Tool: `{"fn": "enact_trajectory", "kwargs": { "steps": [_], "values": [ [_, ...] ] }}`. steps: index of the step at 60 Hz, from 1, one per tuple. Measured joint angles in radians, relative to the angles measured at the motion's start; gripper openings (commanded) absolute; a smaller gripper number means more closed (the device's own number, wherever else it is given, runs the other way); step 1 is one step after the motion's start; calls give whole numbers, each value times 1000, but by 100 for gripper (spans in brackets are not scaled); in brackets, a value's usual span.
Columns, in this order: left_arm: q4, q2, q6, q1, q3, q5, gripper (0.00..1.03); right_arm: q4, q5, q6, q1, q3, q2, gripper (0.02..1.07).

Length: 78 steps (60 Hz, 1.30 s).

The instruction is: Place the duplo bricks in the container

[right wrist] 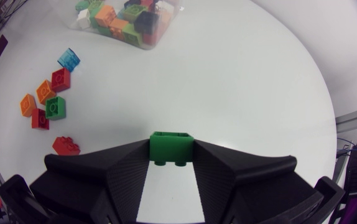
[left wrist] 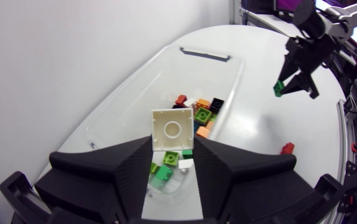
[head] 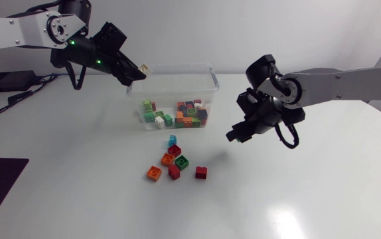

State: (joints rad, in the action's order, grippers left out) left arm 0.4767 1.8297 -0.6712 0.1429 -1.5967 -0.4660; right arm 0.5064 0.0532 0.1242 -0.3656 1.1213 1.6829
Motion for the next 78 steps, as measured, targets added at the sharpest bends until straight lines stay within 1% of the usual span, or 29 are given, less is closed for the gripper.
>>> {"fn": "enact_trajectory", "kwargs": {
  "steps": [4, 6, 8, 9, 11, 13, 21, 30, 36, 47, 55, 65, 68, 78],
  "values": [
    [-55, 26, 34, 4, -13, 40, 46, 17, 0, 3, -3, 24, -18, 48],
    [-73, 39, 49, 5, -21, 61, 53, 25, 0, 3, -6, 40, -24, 48],
    [-83, 57, 68, 8, -39, 77, 62, 34, 0, 3, -9, 56, -29, 48],
    [-87, 68, 73, 9, -50, 84, 72, 37, 0, 3, -12, 65, -31, 48],
    [-93, 90, 90, 9, -76, 89, 87, 43, 0, 3, -17, 84, -34, 48],
    [-97, 109, 101, 9, -98, 99, 98, 45, 0, 3, -22, 101, -38, 48],
    [-104, 143, 126, 9, -126, 108, 99, 48, -4, 3, -42, 167, -49, 48],
    [-105, 115, 127, 9, -89, 108, 99, 39, -18, 3, -56, 224, -51, 48],
    [-97, 45, 125, 8, -13, 107, 99, 23, -31, 4, -60, 256, -51, 48],
    [-14, -146, 67, 4, 126, 85, 99, -28, -50, 7, -74, 332, -27, 48],
    [55, -259, 17, 23, 217, 82, 99, -58, -55, 7, -84, 389, 31, 48],
    [131, -299, -15, 64, 325, 82, 99, -89, -57, 7, -90, 444, 114, 48],
    [142, -299, -19, 77, 359, 85, 99, -96, -62, 7, -92, 458, 133, 48],
    [154, -299, -33, 117, 463, 131, 99, -119, -76, 8, -97, 525, 196, 48]
  ]
}}
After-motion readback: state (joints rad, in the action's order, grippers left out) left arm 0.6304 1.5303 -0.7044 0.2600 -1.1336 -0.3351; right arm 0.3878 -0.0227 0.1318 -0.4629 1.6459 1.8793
